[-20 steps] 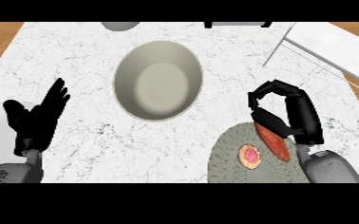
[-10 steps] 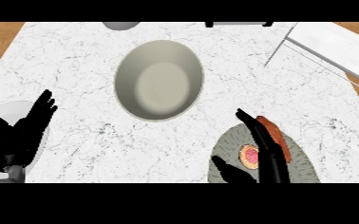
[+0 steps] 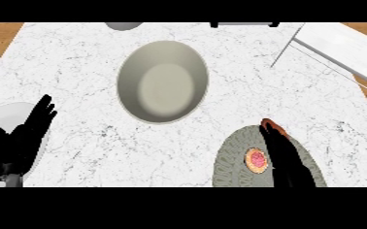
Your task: Pick the cupcake from the placemat and place it in the tiered shelf
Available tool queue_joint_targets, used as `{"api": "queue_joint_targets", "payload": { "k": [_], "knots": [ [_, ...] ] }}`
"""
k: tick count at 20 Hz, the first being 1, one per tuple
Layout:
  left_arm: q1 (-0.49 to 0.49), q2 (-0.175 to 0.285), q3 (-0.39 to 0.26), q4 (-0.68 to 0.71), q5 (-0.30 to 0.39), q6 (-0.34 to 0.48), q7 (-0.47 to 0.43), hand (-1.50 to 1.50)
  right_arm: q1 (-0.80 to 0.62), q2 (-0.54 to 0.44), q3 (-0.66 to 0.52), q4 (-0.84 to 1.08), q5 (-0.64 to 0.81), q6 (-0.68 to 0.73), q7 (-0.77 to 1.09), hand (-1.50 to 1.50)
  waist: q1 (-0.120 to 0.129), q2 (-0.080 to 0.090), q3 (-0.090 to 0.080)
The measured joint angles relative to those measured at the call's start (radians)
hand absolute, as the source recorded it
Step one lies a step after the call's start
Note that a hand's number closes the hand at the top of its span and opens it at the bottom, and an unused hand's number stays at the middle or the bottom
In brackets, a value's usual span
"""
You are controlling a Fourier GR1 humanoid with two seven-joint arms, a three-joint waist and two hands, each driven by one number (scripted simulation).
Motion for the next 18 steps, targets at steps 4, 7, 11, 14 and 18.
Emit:
{"api": "queue_joint_targets", "payload": {
  "k": [4,7,11,14,18],
  "knots": [
    [-0.012,0.004,0.001,-0.007,-0.001,-0.002,0.013,0.00,-0.008,-0.036,0.049,-0.068,0.060,0.263,0.165,-1.50,0.012,0.005,0.001],
    [-0.012,-0.004,-0.003,-0.006,-0.005,-0.005,0.008,0.00,-0.052,-0.030,0.071,-0.130,0.069,0.466,0.276,-1.50,0.022,0.007,0.003],
    [-0.011,-0.015,-0.009,-0.009,-0.015,-0.010,0.006,0.00,-0.131,0.036,0.093,-0.151,0.083,0.649,0.348,-1.50,0.028,0.009,0.005],
    [-0.006,-0.014,0.001,-0.007,-0.018,-0.018,0.006,0.00,-0.165,0.075,0.081,-0.146,0.079,0.729,0.350,-1.50,0.027,0.009,0.007],
    [-0.036,-0.027,0.010,0.017,-0.028,-0.019,0.009,0.00,-0.179,0.099,0.048,-0.124,0.078,0.788,0.327,-1.50,0.022,0.010,0.008]
  ]
}}
